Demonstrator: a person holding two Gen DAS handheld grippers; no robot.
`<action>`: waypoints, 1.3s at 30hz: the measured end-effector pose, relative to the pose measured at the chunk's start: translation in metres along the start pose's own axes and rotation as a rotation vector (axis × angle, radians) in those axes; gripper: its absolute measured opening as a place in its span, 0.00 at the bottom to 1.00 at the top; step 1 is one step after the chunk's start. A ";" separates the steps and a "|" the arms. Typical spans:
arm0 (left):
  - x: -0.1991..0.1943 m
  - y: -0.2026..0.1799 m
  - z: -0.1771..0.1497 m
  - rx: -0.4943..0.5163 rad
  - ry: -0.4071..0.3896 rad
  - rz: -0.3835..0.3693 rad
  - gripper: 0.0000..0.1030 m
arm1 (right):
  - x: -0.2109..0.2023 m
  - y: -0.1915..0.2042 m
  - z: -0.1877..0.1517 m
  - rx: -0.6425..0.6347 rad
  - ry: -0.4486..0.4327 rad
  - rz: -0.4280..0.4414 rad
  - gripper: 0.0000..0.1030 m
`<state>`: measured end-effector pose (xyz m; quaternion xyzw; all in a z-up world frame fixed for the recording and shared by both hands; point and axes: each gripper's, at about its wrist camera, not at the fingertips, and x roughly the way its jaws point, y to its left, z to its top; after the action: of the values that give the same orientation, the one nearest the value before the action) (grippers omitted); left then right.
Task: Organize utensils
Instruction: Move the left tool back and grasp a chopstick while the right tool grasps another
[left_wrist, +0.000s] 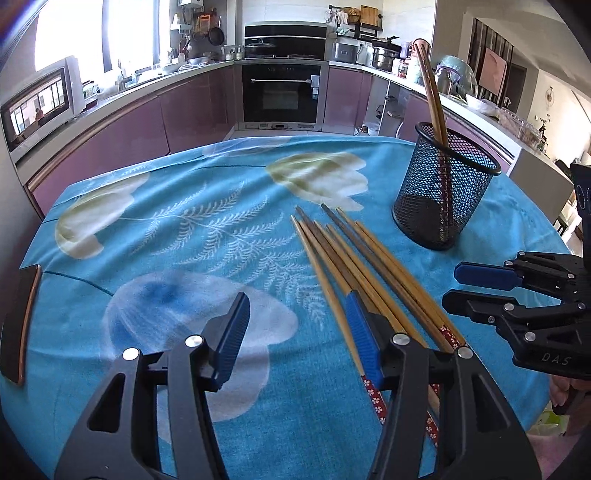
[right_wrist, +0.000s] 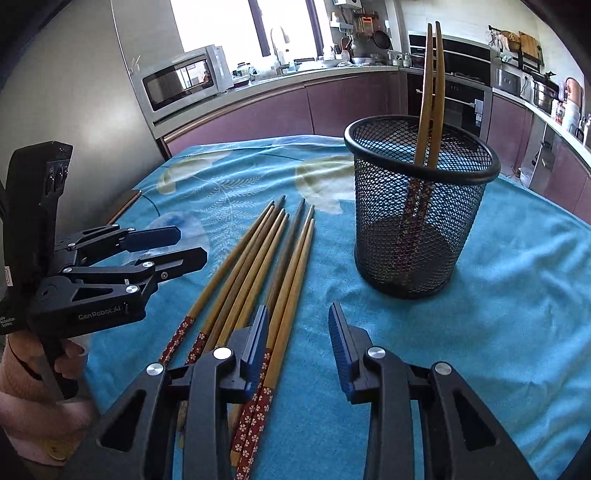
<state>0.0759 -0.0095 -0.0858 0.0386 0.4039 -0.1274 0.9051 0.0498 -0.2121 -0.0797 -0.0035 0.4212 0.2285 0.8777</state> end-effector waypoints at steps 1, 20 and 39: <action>0.001 -0.001 0.000 0.003 0.005 0.001 0.51 | 0.001 0.000 0.000 0.002 0.005 -0.002 0.30; 0.019 -0.011 -0.001 0.033 0.051 -0.007 0.47 | 0.016 0.002 -0.002 -0.002 0.040 -0.031 0.25; 0.031 -0.008 0.005 0.039 0.070 0.010 0.32 | 0.028 0.006 0.007 -0.025 0.057 -0.094 0.19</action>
<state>0.0972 -0.0238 -0.1048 0.0626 0.4327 -0.1294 0.8900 0.0680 -0.1939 -0.0949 -0.0406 0.4423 0.1920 0.8751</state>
